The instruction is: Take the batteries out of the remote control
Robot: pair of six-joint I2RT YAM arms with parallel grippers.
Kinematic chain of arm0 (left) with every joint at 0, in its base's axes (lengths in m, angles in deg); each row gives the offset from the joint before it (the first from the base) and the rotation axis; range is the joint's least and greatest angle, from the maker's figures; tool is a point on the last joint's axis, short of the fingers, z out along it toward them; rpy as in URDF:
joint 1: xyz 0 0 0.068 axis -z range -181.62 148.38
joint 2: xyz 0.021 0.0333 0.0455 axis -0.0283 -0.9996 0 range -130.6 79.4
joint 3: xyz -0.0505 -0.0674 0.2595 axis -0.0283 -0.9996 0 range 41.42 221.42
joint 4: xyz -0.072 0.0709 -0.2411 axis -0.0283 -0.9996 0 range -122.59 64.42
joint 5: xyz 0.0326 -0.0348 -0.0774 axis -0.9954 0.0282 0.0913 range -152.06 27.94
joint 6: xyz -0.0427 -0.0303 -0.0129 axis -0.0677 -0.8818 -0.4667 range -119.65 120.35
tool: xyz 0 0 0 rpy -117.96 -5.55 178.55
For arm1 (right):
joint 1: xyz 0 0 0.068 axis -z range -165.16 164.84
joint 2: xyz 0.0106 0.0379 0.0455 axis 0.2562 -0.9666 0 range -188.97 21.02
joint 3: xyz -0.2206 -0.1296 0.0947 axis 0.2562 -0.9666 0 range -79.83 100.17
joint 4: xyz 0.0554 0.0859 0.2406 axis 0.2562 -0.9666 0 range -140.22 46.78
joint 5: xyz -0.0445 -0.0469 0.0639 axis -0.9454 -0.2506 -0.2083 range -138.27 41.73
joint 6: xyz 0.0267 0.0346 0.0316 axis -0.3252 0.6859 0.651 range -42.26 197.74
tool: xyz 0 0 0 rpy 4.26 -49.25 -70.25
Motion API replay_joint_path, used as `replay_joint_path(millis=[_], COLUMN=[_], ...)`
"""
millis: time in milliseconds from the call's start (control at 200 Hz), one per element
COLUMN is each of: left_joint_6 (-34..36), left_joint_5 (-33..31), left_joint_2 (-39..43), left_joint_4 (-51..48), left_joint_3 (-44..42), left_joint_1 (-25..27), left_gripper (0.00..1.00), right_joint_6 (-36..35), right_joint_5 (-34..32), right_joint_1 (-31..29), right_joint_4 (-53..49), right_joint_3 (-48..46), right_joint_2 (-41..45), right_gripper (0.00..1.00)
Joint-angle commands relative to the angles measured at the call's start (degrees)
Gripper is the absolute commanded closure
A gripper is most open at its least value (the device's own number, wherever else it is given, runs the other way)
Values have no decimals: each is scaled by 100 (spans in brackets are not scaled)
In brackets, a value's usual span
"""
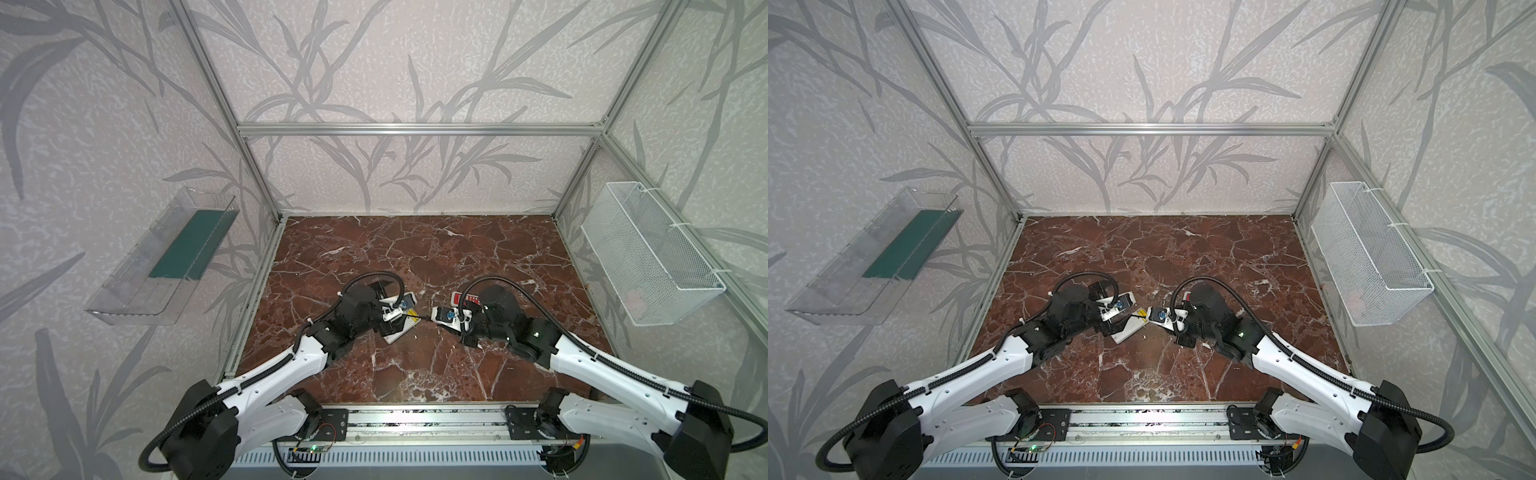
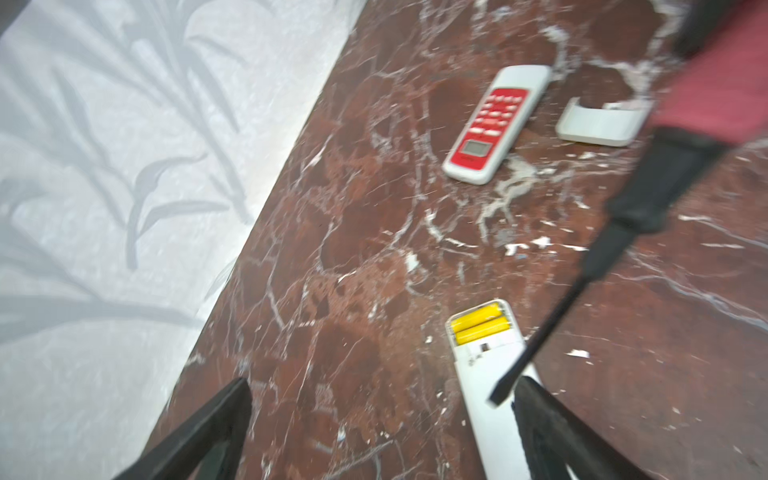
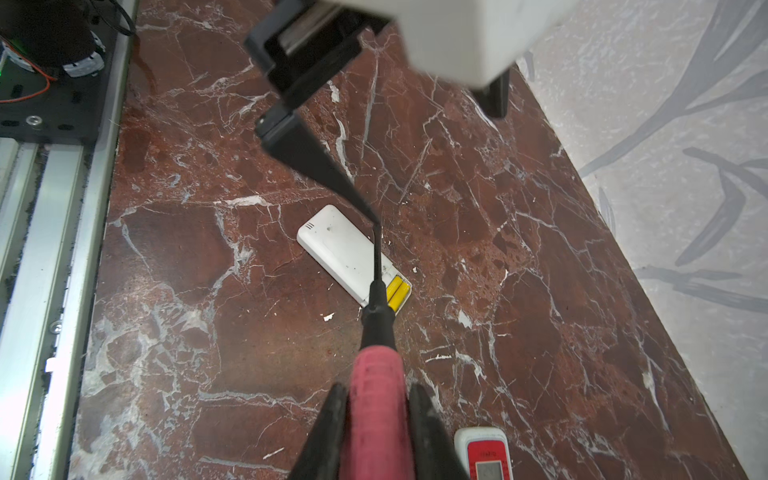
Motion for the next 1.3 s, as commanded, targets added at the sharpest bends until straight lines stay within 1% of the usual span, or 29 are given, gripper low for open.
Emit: replay_joint_path(millis=[0, 50, 135, 195, 255, 290, 345, 460, 535, 660, 750, 870, 1035, 1155, 1295], left_joint_6=[-1282, -1647, -2151, -2457, -2609, -2550, -2219, -1372, -1074, -656, -578, -621, -675, -610, -520], left_joint_5=[-827, -994, -1175, -1071, -791, -581, -276, 330, 425, 589, 370, 363, 285, 352, 332], left_joint_2=[75, 27, -73, -126, -184, -205, -194, 28, 139, -73, -431, -889, -1298, -1539, -1819], left_joint_4=[0, 32, -215, -487, -926, -1151, -1223, -926, -812, -1437, -1592, -1656, -1421, -1346, -1634], left_joint_3=[374, 452, 643, 755, 911, 955, 862, 417, 246, 374, 445, 507, 465, 445, 676], left_joint_1=[-231, -311, -349, -349, -347, -342, -324, -301, -288, -214, 50, 190, 230, 232, 263], left_gripper=[1, 1, 1, 1, 1, 1, 1, 1, 1, 1, 1, 3, 4, 5, 6], right_joint_6=[361, 437, 547, 627, 769, 902, 1147, 1674, 1902, 2147, 2232, 2289, 2330, 2354, 2401], right_joint_5=[-366, -443, -535, -619, -775, -872, -991, -1113, -1252, -1649, -1808, -1807, -1774, -1743, -1695], right_joint_1=[-23, -23, -23, -23, -22, -21, -23, -38, -81, -303, -439, -515, -538, -542, -542], right_joint_4=[336, 378, 468, 506, 469, 403, 244, -153, -459, -866, -987, -923, -746, -651, -544], right_joint_3=[-186, -273, -431, -536, -571, -551, -491, -367, -312, -241, -211, -242, -264, -271, -256], right_joint_2=[247, 319, 470, 568, 641, 663, 681, 697, 682, 588, 520, 469, 389, 313, 198], right_gripper=[100, 100, 100, 100, 100, 100, 100, 100, 100, 100, 100, 100, 100, 100, 100])
